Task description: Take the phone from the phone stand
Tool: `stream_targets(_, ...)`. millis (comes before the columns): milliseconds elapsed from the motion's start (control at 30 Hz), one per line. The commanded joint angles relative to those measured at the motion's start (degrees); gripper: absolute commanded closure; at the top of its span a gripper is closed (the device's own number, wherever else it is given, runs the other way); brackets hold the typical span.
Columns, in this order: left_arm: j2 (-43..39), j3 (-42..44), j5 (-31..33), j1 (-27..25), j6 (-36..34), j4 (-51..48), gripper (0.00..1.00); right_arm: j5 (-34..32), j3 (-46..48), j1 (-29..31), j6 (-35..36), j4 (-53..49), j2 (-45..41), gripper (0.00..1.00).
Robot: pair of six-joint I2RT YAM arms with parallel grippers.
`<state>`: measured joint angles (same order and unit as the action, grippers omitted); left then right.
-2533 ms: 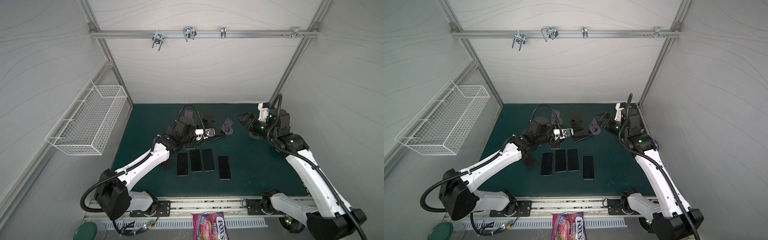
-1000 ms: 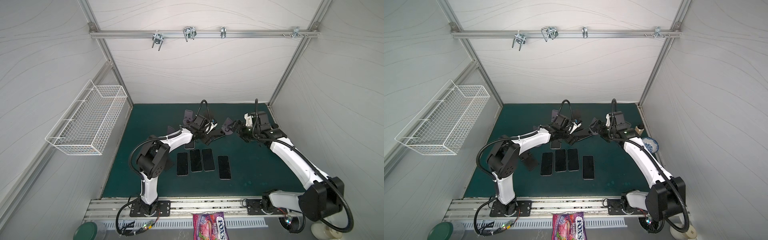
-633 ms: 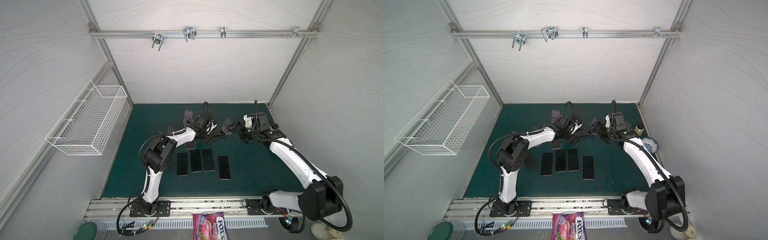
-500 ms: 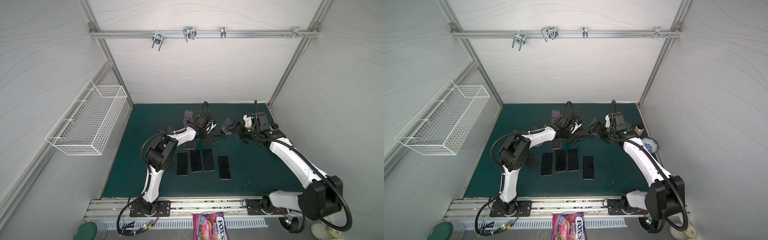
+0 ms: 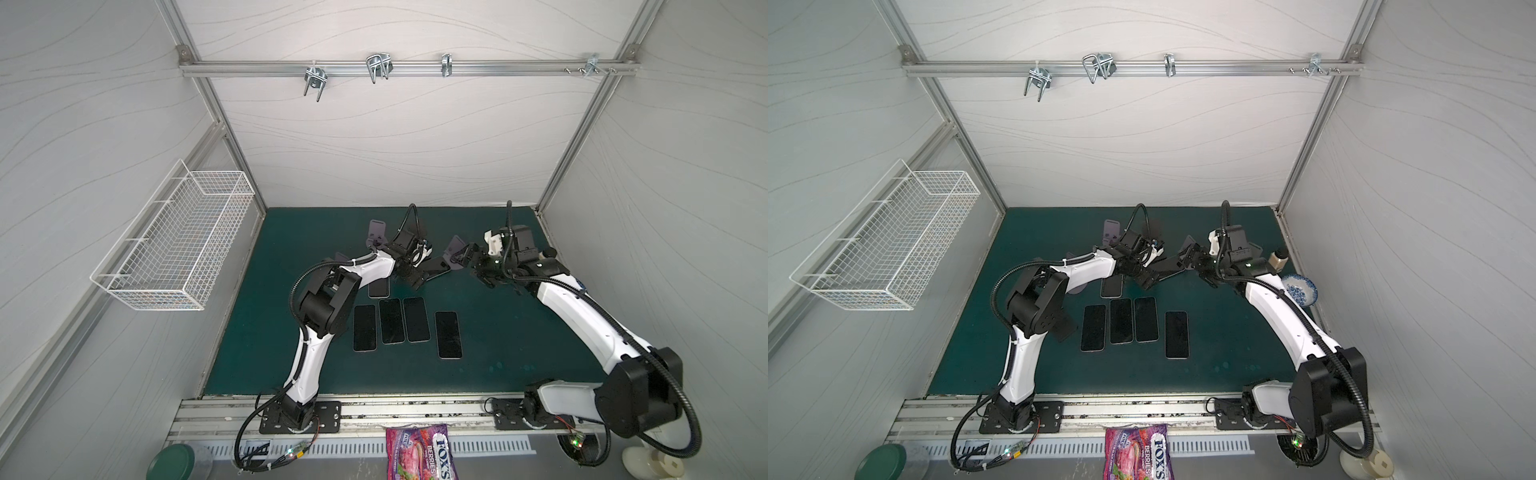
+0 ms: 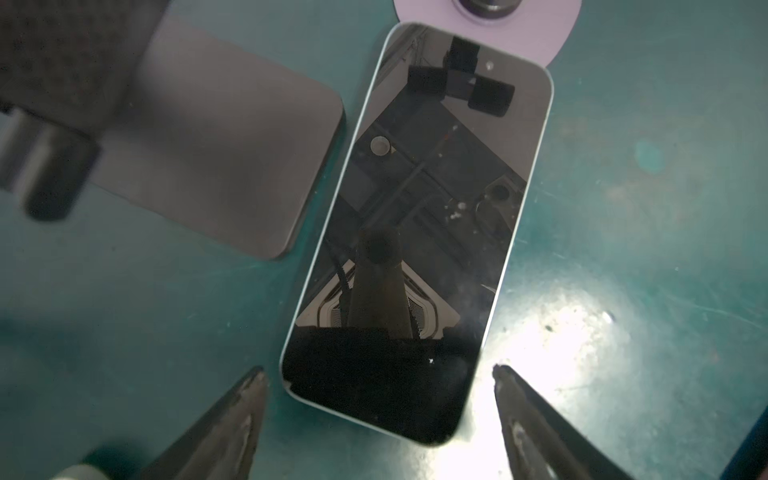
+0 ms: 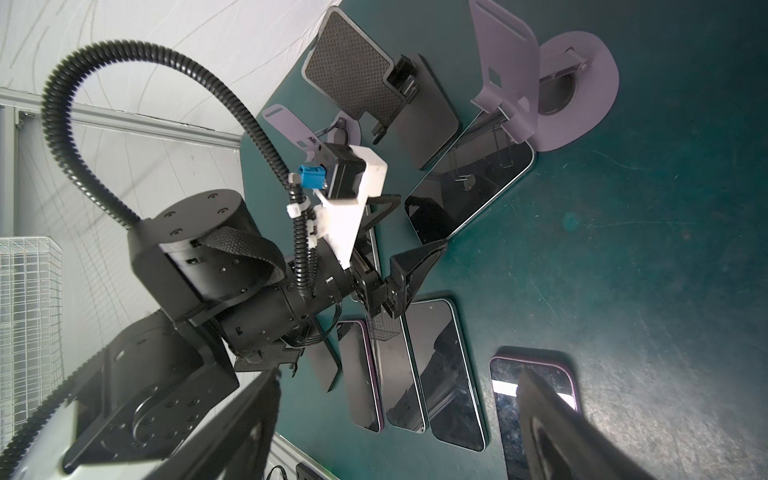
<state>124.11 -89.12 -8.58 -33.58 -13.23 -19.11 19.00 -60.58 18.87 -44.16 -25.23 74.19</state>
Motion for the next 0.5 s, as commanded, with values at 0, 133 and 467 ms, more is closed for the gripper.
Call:
stream_targets(0, 2.33, -3.98, 0.25, 0.17, -0.54, -2.88, 0.14, 0.69, 0.44, -0.31, -0.49, 0.69, 0.18, 0.1)
stream_targets(133, 3.41, -4.67, 0.17, 0.01, -0.04, -3.83, 0.15, 1.3, 0.46, -0.23, -0.83, 0.72, 0.17, 0.1)
stream_targets(467, 4.73, -5.23, 0.52, 0.09, 0.54, -3.74, 0.18, 1.26, 0.98, -0.15, -1.23, 0.67, -0.35, 0.1)
